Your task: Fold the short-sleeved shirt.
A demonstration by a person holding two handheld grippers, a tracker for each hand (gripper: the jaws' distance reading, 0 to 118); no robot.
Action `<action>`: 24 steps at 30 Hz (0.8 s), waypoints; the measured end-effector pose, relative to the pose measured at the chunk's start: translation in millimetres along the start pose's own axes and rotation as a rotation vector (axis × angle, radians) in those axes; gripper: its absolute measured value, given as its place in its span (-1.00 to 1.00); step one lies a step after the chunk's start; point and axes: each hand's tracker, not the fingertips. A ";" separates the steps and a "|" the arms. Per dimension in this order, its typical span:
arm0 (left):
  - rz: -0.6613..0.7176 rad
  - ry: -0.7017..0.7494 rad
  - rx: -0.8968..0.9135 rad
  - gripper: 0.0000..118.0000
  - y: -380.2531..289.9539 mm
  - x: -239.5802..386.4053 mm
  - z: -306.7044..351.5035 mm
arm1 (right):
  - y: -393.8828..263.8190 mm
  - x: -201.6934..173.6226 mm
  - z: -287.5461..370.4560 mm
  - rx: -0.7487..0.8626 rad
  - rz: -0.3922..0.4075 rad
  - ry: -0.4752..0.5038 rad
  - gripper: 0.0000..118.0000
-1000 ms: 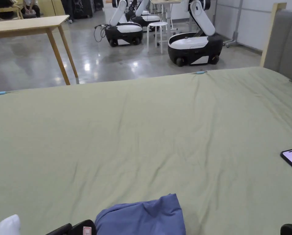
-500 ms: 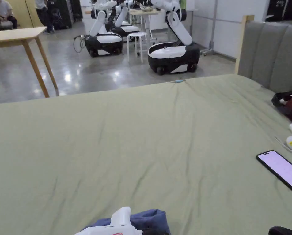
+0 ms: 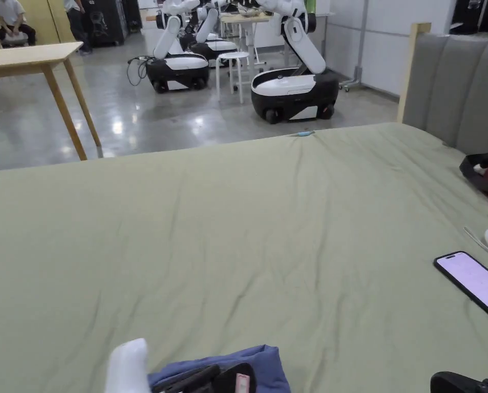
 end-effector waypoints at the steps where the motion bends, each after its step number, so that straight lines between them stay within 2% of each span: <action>1: -0.014 0.010 0.034 -1.00 -2.7 2.4 19.1 | 0.7 -1.7 -3.9 -0.005 0.002 0.011 -1.00; 6: -0.009 0.188 0.168 -1.00 -32.2 0.6 113.6 | 3.1 -13.5 -25.5 -0.023 0.008 0.053 -1.00; 10: 0.051 0.249 0.219 -1.00 -45.6 -12.3 147.1 | 12.0 -26.1 -51.9 -0.048 0.016 0.136 -1.00; 11: 0.056 0.260 0.233 -1.00 -46.6 -14.6 149.3 | 14.1 -28.7 -62.4 -0.071 -0.011 0.154 -1.00; 13: 0.069 0.267 0.251 -1.00 -43.9 -18.9 148.6 | 15.1 -32.6 -95.7 -0.131 -0.120 0.184 -1.00; 15: 0.082 0.272 0.233 -1.00 -43.5 -23.0 143.7 | 6.2 -32.7 -135.5 -0.166 -0.194 0.260 -1.00; 17: 0.067 0.289 0.205 -1.00 -45.9 -28.0 137.5 | -5.0 -31.2 -167.9 -0.199 -0.216 0.290 -1.00; 20: 0.115 0.270 0.171 -1.00 -50.1 -42.8 128.9 | -22.9 -33.8 -205.6 -0.259 -0.186 0.200 -1.00; 21: 0.136 0.259 0.167 -1.00 -51.1 -49.3 125.4 | -27.7 -34.4 -213.4 -0.275 -0.178 0.214 -1.00; 23: 0.136 0.240 0.147 -1.00 -51.2 -63.1 116.4 | -36.7 -35.0 -221.1 -0.287 -0.211 0.252 -1.00; 24: 0.140 0.251 0.128 -1.00 -48.4 -62.5 108.2 | -41.0 -32.8 -223.2 -0.287 -0.260 0.276 -1.00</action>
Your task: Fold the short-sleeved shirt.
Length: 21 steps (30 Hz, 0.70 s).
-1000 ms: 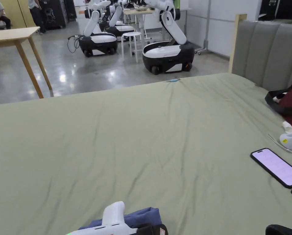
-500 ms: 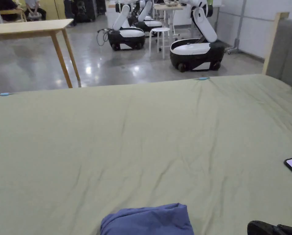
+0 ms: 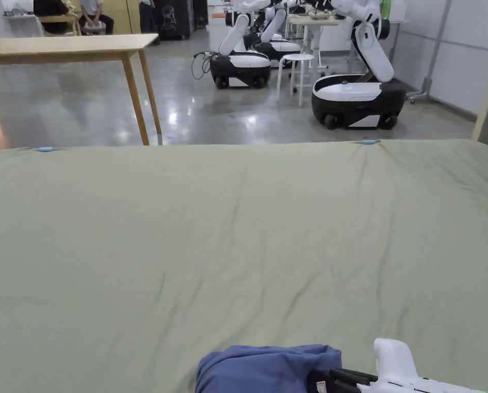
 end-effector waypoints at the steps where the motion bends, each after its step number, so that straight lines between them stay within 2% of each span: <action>1: 0.011 0.013 -0.028 -1.00 1.1 -4.6 -6.9 | -1.6 4.2 -1.3 0.011 -0.018 0.022 -1.00; 2: 0.015 0.006 -0.045 -1.00 2.6 -10.4 -14.9 | -3.7 9.0 -0.4 0.016 -0.039 0.026 -1.00; 3: 0.020 -0.001 -0.054 -0.86 4.5 -15.9 -22.6 | -3.8 13.5 0.0 0.015 -0.052 0.022 -1.00; 4: 0.047 -0.040 -0.073 -0.59 5.1 -22.2 -31.5 | -3.7 17.6 -0.1 0.013 -0.069 0.025 -1.00; 5: 0.067 -0.067 -0.085 -0.09 5.9 -25.7 -37.7 | -3.5 19.6 0.1 0.011 -0.082 0.027 -1.00; 7: 0.123 -0.089 -0.054 0.36 10.6 -35.4 -51.0 | -4.1 19.3 2.1 0.015 -0.083 0.031 -1.00; 8: 0.138 -0.100 -0.077 0.79 12.4 -40.3 -59.5 | -4.1 18.2 1.7 0.014 -0.078 0.030 -1.00; 9: 0.155 -0.140 -0.097 0.99 10.2 -44.2 -64.3 | -3.6 16.3 0.7 0.012 -0.068 0.024 -1.00; 14: 0.193 -0.096 -0.126 1.00 16.1 -67.5 -95.0 | -3.2 14.8 1.3 0.006 -0.058 0.013 -1.00; 18: 0.196 -0.105 -0.150 0.97 8.6 -60.7 -120.6 | -3.0 15.3 0.7 0.003 -0.064 0.016 -1.00; 19: 0.182 -0.118 -0.137 0.88 10.0 -55.7 -124.1 | -3.0 15.2 0.5 0.003 -0.064 0.015 -1.00; 20: 0.182 -0.127 -0.137 0.65 11.8 -54.1 -125.6 | -3.0 15.2 0.3 0.002 -0.064 0.014 -1.00; 21: 0.203 -0.158 -0.149 0.29 11.8 -51.7 -130.9 | -2.9 15.1 0.1 0.002 -0.064 0.014 -1.00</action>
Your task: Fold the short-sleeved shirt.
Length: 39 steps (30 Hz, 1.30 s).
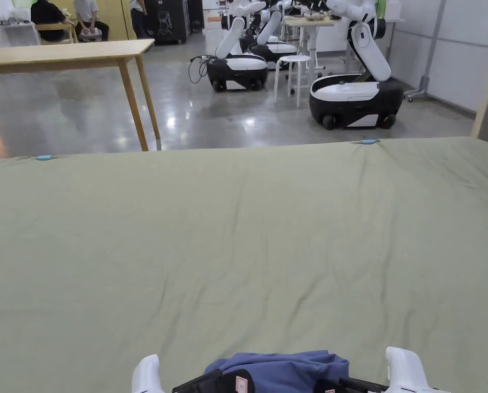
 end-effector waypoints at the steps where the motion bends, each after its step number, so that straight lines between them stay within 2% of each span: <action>1: 0.008 0.007 -0.003 0.18 -0.8 3.1 -6.2 | -0.2 0.3 -0.6 -0.002 0.001 -0.006 -1.00; 3: -0.038 0.051 -0.007 0.05 0.5 -2.9 -7.9 | -0.2 0.8 -1.2 -0.008 0.011 -0.028 -1.00; 6: -0.009 0.048 -0.014 -0.38 1.6 -5.6 -9.3 | -0.5 2.7 -2.2 -0.009 0.003 -0.018 -1.00; 8: -0.020 0.067 -0.014 -0.39 1.9 -11.9 -5.3 | 0.0 2.5 -4.1 -0.011 0.001 -0.012 -1.00; 13: 0.041 0.013 -0.034 -0.43 10.4 -15.5 3.5 | 3.2 -4.4 -3.4 -0.003 0.006 0.008 -1.00; 17: 0.018 0.018 -0.047 -0.43 24.4 -25.8 25.5 | 7.4 -20.7 -11.3 -0.026 0.056 0.005 -1.00; 19: 0.008 0.036 -0.033 -0.43 27.2 -28.5 41.5 | 8.6 -31.9 -15.9 -0.031 0.078 0.044 -1.00; 21: 0.016 0.034 -0.020 -0.43 34.6 -36.5 64.7 | 11.7 -46.9 -14.1 0.000 0.073 0.177 -1.00; 24: -0.010 0.060 -0.019 -0.43 54.9 -60.8 114.9 | 19.0 -67.4 -5.3 0.075 0.062 0.259 -1.00; 26: -0.071 0.130 -0.017 -0.43 72.2 -75.2 151.0 | 22.7 -75.7 0.7 0.079 0.074 0.249 -1.00; 30: -0.045 0.177 0.001 -0.43 110.6 -104.9 229.8 | 23.2 -85.6 5.3 0.082 0.103 0.214 -1.00; 32: -0.089 0.250 0.015 -0.43 127.8 -126.7 267.1 | 21.5 -87.8 4.0 0.055 0.123 0.138 -1.00; 34: -0.087 0.265 0.016 -0.43 142.4 -144.8 300.6 | 18.4 -88.5 2.2 0.051 0.155 0.071 -1.00; 36: -0.093 0.338 0.036 -0.43 155.3 -162.1 333.2 | 16.8 -86.3 -1.7 0.032 0.142 0.018 -1.00; 39: -0.104 0.438 0.055 -0.42 173.7 -183.6 376.5 | 17.0 -85.4 -6.2 0.020 0.123 0.008 -1.00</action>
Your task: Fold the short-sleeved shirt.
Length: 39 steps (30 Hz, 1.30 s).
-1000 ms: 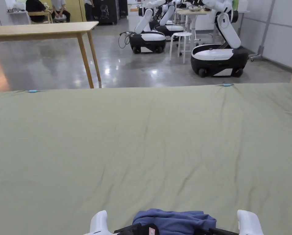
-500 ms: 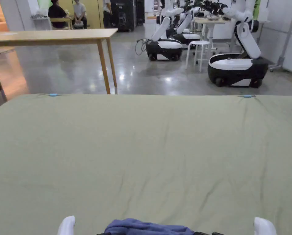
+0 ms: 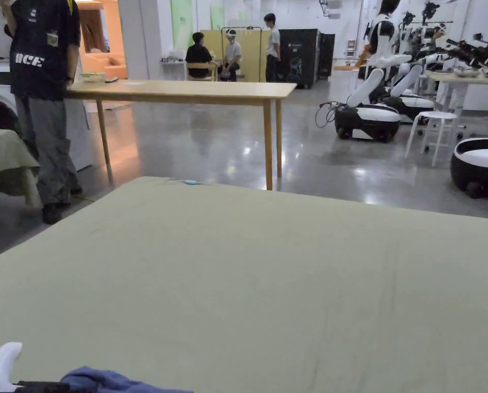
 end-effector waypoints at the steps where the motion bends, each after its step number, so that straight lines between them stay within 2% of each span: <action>1: 0.003 0.027 0.001 -0.42 5.7 -11.0 8.3 | 0.1 -0.9 -0.7 -0.003 0.002 -0.011 -1.00; 4: 0.065 0.056 0.060 -0.42 12.7 -35.1 25.6 | 1.4 -4.6 -2.5 -0.016 0.017 -0.059 -1.00; 8: 0.067 0.045 0.024 -0.42 8.3 -39.2 16.3 | 2.9 -11.2 -3.0 -0.018 0.017 -0.070 -1.00; 9: 0.064 0.052 0.048 -0.32 8.0 -37.3 15.3 | 3.3 -13.5 -2.1 -0.018 0.019 -0.069 -1.00; 10: 0.069 0.069 0.067 0.13 8.6 -35.7 14.2 | 3.2 -13.6 -1.3 -0.018 0.022 -0.066 -1.00; 11: 0.076 0.114 0.088 0.67 8.4 -38.1 15.0 | 3.6 -14.0 -0.8 -0.020 0.026 -0.065 -1.00; 12: 0.073 0.082 0.091 1.00 6.3 -46.7 19.9 | 4.5 -15.1 -0.6 -0.021 0.026 -0.068 -1.00; 13: 0.098 -0.006 0.165 0.97 10.8 -49.3 28.7 | 5.0 -15.5 -0.2 -0.022 0.025 -0.069 -1.00; 14: 0.103 -0.019 0.100 0.99 10.7 -49.1 34.4 | 5.1 -15.0 1.0 -0.018 0.025 -0.071 -1.00; 15: 0.129 0.001 0.115 0.99 13.0 -46.2 42.6 | 5.6 -15.3 2.4 -0.015 0.025 -0.072 -1.00; 17: 0.103 0.033 0.155 0.99 -3.7 -1.7 64.2 | 6.9 -16.1 5.7 -0.004 0.023 -0.069 -1.00; 20: -0.030 0.098 0.266 1.00 -19.6 41.8 87.6 | 5.5 -16.5 13.0 0.012 0.024 -0.069 -1.00; 22: -0.065 0.124 0.341 0.91 -43.3 82.7 89.5 | 2.3 -16.9 19.5 0.027 0.034 -0.077 -1.00; 23: -0.092 0.144 0.374 0.77 -58.6 110.0 84.6 | 0.0 -17.1 23.4 0.036 0.043 -0.088 -1.00; 24: -0.113 0.200 0.412 0.32 -74.0 131.7 74.1 | -2.1 -17.2 26.8 0.043 0.049 -0.099 -1.00; 25: -0.126 0.231 0.443 -0.25 -84.7 148.9 66.8 | -3.9 -17.0 29.5 0.048 0.052 -0.108 -1.00; 26: -0.150 0.220 0.461 -0.73 -98.4 169.3 54.3 | -6.6 -16.0 33.9 0.055 0.057 -0.129 -1.00; 27: -0.123 0.189 0.435 -0.82 -108.3 184.6 40.3 | -8.9 -14.9 37.9 0.056 0.061 -0.139 -1.00; 29: -0.103 0.080 0.486 -0.88 -134.8 236.5 8.7 | -13.6 -12.1 48.1 0.061 0.088 -0.150 -1.00; 30: -0.139 0.062 0.471 -0.89 -143.2 260.3 -7.0 | -16.5 -10.0 55.1 0.068 0.097 -0.155 -1.00; 32: -0.248 0.154 0.474 -1.00 -155.1 296.7 -33.4 | -21.9 -3.2 71.8 0.079 0.087 -0.156 -1.00; 34: -0.295 0.155 0.462 -1.00 -159.0 331.5 -53.9 | -24.6 1.2 86.7 0.105 0.079 -0.168 -1.00; 35: -0.259 0.112 0.505 -1.00 -156.8 349.4 -61.3 | -22.6 0.9 94.2 0.118 0.093 -0.201 -1.00; 36: -0.273 0.098 0.520 -1.00 -153.5 373.7 -68.9 | -15.5 -4.7 104.5 0.180 0.158 -0.265 -1.00; 37: -0.333 0.105 0.531 -1.00 -143.8 402.1 -76.3 | -0.6 -11.5 115.1 0.229 0.237 -0.287 -1.00; 39: -0.429 0.166 0.604 -1.00 -124.7 443.8 -85.0 | 33.2 -21.1 125.2 0.295 0.325 -0.320 -1.00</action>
